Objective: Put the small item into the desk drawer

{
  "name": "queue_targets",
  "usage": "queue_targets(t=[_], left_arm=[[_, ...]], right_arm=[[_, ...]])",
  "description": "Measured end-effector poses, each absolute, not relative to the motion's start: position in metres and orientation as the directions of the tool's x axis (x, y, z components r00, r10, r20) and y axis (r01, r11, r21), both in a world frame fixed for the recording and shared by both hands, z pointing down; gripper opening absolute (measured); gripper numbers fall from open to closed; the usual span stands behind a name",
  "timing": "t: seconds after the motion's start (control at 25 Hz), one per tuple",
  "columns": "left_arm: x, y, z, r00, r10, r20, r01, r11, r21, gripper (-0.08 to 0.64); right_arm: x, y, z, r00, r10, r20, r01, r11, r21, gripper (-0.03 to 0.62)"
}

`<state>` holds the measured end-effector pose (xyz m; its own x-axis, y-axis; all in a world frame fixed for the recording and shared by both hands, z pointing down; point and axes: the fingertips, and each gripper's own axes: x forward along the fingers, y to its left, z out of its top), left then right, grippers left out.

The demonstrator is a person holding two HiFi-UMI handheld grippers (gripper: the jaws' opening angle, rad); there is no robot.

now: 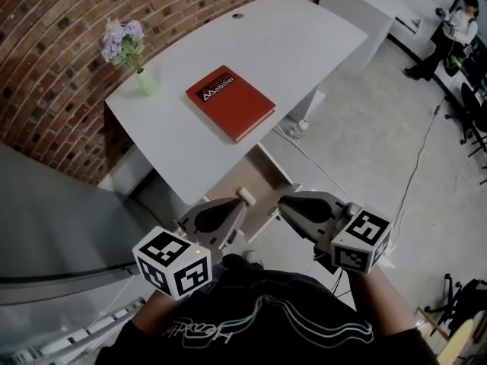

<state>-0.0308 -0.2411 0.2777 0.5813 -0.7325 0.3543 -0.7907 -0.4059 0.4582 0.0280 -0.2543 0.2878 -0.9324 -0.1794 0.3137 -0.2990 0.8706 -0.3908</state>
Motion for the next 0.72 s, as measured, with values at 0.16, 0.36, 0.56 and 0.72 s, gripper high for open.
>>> queue_targets(t=[0.16, 0.36, 0.56, 0.72], left_arm=[[-0.027, -0.233, 0.267, 0.582, -0.737, 0.345, -0.791, -0.415, 0.449, 0.021], [-0.023, -0.226, 0.265, 0.579, -0.738, 0.347, -0.793, -0.412, 0.448, 0.021], [-0.021, -0.224, 0.263, 0.577, -0.739, 0.348, -0.796, -0.415, 0.439, 0.021], [-0.020, -0.225, 0.261, 0.571, -0.746, 0.342, -0.800, -0.413, 0.434, 0.021]], right_arm=[[0.028, -0.244, 0.280, -0.943, -0.183, 0.279, -0.288, 0.867, -0.407, 0.054], [0.036, -0.241, 0.274, -0.935, -0.206, 0.288, -0.317, 0.849, -0.422, 0.054], [0.045, -0.249, 0.272, -0.930, -0.244, 0.273, -0.340, 0.855, -0.392, 0.052], [0.052, -0.248, 0.265, -0.926, -0.256, 0.279, -0.358, 0.830, -0.427, 0.052]])
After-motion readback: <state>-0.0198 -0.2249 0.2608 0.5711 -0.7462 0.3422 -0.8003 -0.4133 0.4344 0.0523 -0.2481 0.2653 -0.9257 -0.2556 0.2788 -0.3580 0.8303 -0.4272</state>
